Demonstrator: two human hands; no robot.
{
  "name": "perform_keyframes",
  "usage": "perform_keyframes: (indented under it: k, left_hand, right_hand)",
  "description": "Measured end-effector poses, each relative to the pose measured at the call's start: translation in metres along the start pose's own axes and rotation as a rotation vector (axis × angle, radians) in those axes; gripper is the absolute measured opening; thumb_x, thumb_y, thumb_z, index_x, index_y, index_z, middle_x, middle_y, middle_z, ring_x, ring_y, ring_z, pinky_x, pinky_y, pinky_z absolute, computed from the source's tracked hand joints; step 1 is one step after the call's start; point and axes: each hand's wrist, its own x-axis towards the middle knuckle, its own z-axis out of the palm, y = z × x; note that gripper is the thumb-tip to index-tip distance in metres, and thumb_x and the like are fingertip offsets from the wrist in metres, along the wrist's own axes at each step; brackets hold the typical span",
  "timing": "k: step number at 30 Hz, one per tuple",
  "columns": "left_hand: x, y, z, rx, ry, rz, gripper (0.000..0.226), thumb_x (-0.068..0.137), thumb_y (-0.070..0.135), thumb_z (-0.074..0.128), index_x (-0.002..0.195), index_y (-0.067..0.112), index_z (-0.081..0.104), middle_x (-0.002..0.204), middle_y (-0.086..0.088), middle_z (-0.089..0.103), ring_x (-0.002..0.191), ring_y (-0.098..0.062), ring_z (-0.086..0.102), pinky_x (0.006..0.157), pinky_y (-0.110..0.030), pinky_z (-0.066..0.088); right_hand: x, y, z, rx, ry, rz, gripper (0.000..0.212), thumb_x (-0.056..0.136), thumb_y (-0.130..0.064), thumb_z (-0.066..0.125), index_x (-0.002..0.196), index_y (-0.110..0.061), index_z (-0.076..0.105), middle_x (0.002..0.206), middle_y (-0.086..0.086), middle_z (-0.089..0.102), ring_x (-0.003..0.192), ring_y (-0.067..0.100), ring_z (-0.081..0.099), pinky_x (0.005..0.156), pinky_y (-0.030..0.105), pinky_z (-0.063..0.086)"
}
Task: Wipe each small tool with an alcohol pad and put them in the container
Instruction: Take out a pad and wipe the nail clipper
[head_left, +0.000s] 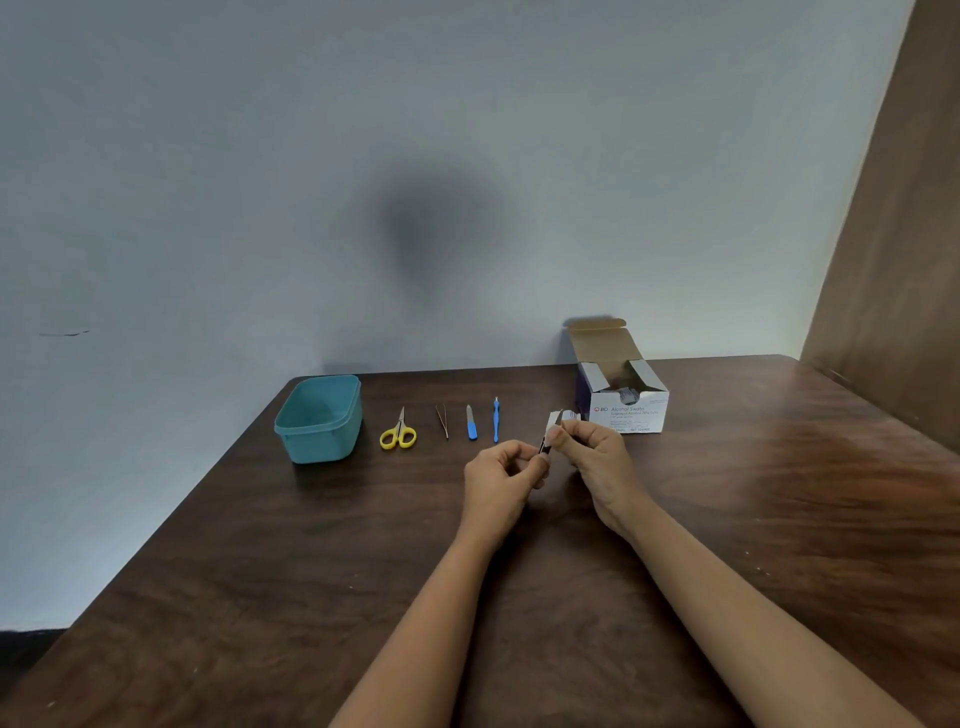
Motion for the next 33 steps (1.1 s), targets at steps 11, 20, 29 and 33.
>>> perform_keyframes:
  k: [11, 20, 29, 33]
  left_hand:
    - [0.0009, -0.0002, -0.0025, 0.031, 0.013, 0.006, 0.014, 0.085, 0.021, 0.070, 0.081, 0.008, 0.072, 0.071, -0.009, 0.070, 0.062, -0.003, 0.060, 0.066, -0.022, 0.053]
    - [0.0023, 0.0001, -0.0014, 0.003, -0.004, 0.001, 0.012, 0.084, 0.019, 0.071, 0.077, 0.009, 0.072, 0.060, 0.002, 0.065, 0.060, -0.005, 0.060, 0.066, -0.024, 0.052]
    - [0.0018, -0.0015, -0.0023, 0.032, 0.000, 0.014, 0.011, 0.084, 0.020, 0.071, 0.078, 0.010, 0.072, 0.063, -0.002, 0.065, 0.060, -0.003, 0.060, 0.066, -0.023, 0.054]
    - [0.0018, -0.0013, -0.0013, 0.034, -0.009, 0.011, 0.011, 0.084, 0.021, 0.071, 0.078, 0.012, 0.072, 0.064, -0.001, 0.066, 0.060, -0.003, 0.060, 0.067, -0.024, 0.053]
  right_hand:
    - [-0.0018, -0.0029, 0.0002, 0.048, 0.013, -0.008, 0.012, 0.083, -0.017, 0.070, 0.073, -0.011, 0.073, 0.069, 0.001, 0.065, 0.073, 0.010, 0.057, 0.072, 0.022, 0.048]
    - [0.0013, 0.0000, 0.0014, -0.047, 0.059, 0.003, 0.017, 0.088, -0.019, 0.065, 0.076, -0.009, 0.071, 0.070, 0.000, 0.066, 0.069, 0.001, 0.056, 0.071, 0.019, 0.044]
    - [-0.0004, -0.0015, 0.0001, 0.014, 0.026, 0.003, 0.011, 0.084, -0.015, 0.069, 0.075, -0.009, 0.073, 0.072, 0.005, 0.066, 0.075, 0.011, 0.059, 0.074, 0.023, 0.049]
    - [-0.0003, -0.0033, 0.0023, -0.002, 0.061, 0.005, 0.015, 0.085, -0.015, 0.069, 0.076, -0.002, 0.072, 0.066, 0.003, 0.064, 0.064, 0.002, 0.056, 0.064, 0.016, 0.046]
